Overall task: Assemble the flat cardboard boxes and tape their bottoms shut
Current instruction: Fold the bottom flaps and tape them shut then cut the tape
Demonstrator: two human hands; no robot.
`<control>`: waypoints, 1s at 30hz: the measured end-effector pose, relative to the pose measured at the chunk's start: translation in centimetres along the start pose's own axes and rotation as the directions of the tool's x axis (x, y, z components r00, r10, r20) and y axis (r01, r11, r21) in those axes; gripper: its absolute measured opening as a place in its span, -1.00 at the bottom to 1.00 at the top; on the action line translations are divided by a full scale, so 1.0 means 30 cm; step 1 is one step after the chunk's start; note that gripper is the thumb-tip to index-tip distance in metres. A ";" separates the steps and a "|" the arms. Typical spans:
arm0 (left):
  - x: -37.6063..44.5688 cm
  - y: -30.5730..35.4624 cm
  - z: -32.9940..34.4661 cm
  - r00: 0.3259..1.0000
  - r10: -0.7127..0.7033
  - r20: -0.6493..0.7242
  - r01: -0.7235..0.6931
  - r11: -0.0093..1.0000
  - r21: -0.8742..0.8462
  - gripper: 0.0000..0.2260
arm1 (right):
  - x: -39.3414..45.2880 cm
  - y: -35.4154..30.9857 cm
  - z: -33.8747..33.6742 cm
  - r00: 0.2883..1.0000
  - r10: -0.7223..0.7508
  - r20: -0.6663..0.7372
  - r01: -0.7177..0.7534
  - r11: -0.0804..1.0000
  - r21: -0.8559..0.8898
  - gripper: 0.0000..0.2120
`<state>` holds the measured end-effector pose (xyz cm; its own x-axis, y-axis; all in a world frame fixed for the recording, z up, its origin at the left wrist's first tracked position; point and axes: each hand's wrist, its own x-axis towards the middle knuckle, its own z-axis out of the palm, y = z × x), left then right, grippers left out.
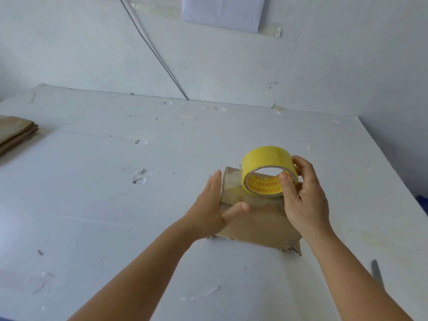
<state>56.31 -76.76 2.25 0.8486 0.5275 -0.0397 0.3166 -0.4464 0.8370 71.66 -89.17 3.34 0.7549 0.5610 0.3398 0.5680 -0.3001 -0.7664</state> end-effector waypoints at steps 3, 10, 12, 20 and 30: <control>0.062 0.039 -0.020 0.992 0.119 0.050 -0.129 0.948 0.292 0.06 | 0.000 -0.011 -0.011 0.998 0.033 0.047 -0.035 0.998 0.054 -0.55; 0.143 0.076 -0.032 0.981 0.172 0.091 -0.194 0.892 0.408 -0.14 | 0.071 -0.009 -0.104 0.927 0.082 0.365 -0.245 0.870 0.427 -0.70; 0.139 0.074 -0.024 0.977 0.172 0.124 -0.209 0.871 0.445 -0.10 | 0.100 -0.002 -0.159 0.916 0.054 0.398 -0.260 0.836 0.483 -0.64; 0.096 0.006 0.006 0.975 0.171 0.143 -0.218 0.871 0.441 0.04 | 0.109 0.059 -0.312 0.858 0.078 0.508 -0.275 0.905 0.324 -0.59; 0.062 -0.051 0.024 0.974 0.186 0.131 -0.227 0.839 0.495 0.05 | 0.083 0.098 -0.312 0.875 0.212 0.434 -0.201 0.977 -0.072 -0.94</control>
<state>57.73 -75.61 0.51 0.9409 0.3355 0.0457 0.2824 -0.8521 0.4407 78.27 -95.89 7.04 0.6390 0.7624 -0.1022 0.4263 -0.4616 -0.7780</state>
